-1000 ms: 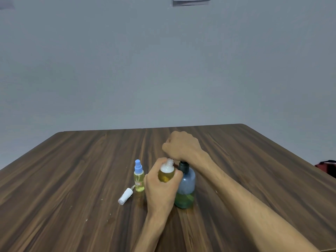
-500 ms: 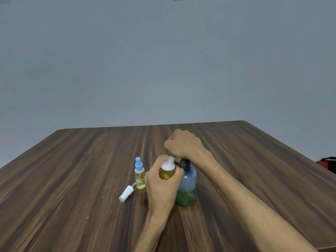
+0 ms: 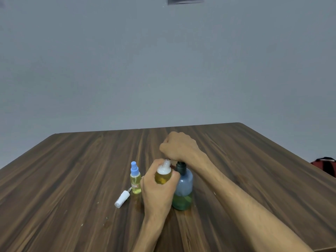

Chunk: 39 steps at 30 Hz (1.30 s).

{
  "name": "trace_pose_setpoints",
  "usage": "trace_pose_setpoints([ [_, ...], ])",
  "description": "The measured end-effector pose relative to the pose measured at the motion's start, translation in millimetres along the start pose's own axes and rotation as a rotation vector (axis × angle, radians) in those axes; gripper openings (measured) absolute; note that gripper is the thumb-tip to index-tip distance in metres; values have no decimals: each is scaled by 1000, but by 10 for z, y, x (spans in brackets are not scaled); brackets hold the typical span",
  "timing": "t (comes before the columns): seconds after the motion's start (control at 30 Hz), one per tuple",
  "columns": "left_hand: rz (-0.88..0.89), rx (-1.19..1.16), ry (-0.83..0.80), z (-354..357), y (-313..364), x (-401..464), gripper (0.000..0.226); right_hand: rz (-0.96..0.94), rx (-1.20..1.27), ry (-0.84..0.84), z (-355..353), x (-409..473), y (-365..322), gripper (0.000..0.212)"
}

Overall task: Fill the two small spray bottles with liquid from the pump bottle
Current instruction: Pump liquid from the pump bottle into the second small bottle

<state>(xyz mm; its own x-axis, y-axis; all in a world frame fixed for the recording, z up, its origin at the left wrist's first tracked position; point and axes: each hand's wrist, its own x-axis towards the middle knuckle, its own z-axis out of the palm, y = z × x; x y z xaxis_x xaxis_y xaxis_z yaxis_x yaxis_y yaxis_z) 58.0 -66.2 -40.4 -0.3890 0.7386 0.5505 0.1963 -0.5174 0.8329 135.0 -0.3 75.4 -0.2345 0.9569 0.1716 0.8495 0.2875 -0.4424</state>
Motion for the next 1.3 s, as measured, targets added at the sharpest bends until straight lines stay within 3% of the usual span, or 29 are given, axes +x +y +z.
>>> trace_pose_setpoints([
  [0.2, 7, 34, -15, -17, 9, 16, 27, -16, 6, 20, -23, 3, -23, 27],
  [0.37, -4, 14, 16, 0, 56, -10, 11, -25, -14, -13, -21, -23, -33, 26],
  [0.67, 17, 28, 5, 2, 37, -9, 14, -24, 14, 4, -41, -10, -22, 28],
  [0.8, 18, 43, -7, -9, 13, -2, 26, 9, 9, 8, 14, -5, 15, 27],
  [1.1, -4, 27, -8, -6, 11, 8, 26, 21, -26, -44, 29, 11, 4, 28],
  [1.3, 7, 30, -13, -11, 1, 5, 20, -6, 8, 23, -6, 4, -5, 27],
])
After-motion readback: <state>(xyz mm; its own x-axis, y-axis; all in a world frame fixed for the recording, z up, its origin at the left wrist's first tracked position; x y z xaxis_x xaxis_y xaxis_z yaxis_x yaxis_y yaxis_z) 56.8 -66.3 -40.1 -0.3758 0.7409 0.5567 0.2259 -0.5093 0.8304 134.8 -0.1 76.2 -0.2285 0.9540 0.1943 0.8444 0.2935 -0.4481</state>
